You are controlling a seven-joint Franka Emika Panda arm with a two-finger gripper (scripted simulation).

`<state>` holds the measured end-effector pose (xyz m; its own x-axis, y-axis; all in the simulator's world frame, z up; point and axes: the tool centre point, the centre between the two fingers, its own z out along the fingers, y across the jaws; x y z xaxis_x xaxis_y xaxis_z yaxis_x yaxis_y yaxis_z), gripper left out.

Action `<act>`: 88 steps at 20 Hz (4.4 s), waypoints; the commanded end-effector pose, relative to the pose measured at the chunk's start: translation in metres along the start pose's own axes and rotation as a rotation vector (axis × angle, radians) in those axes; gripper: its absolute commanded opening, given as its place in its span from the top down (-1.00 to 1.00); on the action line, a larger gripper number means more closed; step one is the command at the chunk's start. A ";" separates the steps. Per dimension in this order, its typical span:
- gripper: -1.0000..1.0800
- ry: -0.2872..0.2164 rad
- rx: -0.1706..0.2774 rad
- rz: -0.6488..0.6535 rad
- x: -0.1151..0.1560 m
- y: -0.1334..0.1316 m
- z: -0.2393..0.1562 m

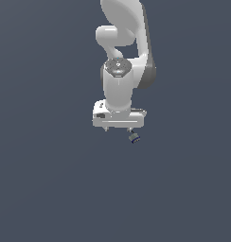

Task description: Pick up the object and move it to a goal position.

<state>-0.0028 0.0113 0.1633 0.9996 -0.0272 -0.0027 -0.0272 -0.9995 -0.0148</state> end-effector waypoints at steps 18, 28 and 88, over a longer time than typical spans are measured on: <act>-0.92 -0.002 -0.019 -0.424 -0.040 -0.062 0.078; -0.92 -0.002 -0.015 -0.570 -0.059 -0.083 0.102; 1.00 -0.002 -0.013 -0.574 -0.034 -0.046 -0.061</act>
<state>-0.0373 0.0599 0.2079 0.8546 0.5192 0.0007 0.5192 -0.8546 -0.0010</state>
